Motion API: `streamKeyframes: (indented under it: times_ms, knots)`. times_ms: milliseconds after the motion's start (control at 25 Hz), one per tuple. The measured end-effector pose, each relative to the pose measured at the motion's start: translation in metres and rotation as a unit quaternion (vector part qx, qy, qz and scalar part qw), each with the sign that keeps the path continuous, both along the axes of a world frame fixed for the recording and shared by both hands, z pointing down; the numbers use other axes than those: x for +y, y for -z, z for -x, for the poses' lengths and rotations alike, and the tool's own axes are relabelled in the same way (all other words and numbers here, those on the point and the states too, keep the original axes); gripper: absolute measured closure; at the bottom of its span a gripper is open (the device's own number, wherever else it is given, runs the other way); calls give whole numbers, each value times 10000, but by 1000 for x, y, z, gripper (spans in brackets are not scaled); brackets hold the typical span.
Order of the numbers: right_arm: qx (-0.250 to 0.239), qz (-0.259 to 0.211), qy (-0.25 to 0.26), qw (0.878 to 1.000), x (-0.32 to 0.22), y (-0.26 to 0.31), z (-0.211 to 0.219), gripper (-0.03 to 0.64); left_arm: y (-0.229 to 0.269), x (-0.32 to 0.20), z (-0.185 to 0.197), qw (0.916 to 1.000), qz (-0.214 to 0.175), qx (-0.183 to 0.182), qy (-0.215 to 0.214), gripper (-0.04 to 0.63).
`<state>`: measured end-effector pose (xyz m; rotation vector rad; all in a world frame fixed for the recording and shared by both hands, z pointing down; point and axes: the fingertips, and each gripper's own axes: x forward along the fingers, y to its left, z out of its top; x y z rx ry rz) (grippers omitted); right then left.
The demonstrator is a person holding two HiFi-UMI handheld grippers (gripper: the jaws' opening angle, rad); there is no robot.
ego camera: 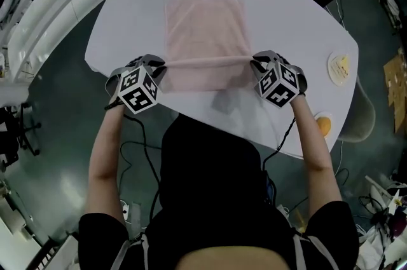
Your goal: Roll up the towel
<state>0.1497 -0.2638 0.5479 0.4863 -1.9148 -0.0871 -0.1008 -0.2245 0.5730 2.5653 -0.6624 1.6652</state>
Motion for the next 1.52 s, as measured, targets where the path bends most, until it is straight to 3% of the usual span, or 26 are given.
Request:
streamKeyframes:
  times_ms: [360,520,640,800,1080,1520]
  knots:
    - [72,280,-272,9992,-17,-26,1,574,-27,-21,1,9994,-202,-256,-88,566]
    - [112,214,-448,9987,-22,-28,-5,534,-23,-29,2,9988,-435,-50,211,541]
    - [100,49,-631,9979,-27,-24,-12,466,-15,-33,4,9972,-499,209,525,444]
    - [-169,23,-818,9965,-27,-13,-11,454,-3,-32,5,9941,-469,563,799,431]
    - [-142,-461,-866,9951,-11,10,-23,454,14,-5,5,9939,-623,510,758,431]
    - [-131,-476,-682,9965,49,12,-33,454,20,52,16,9918,-691,445,983,431]
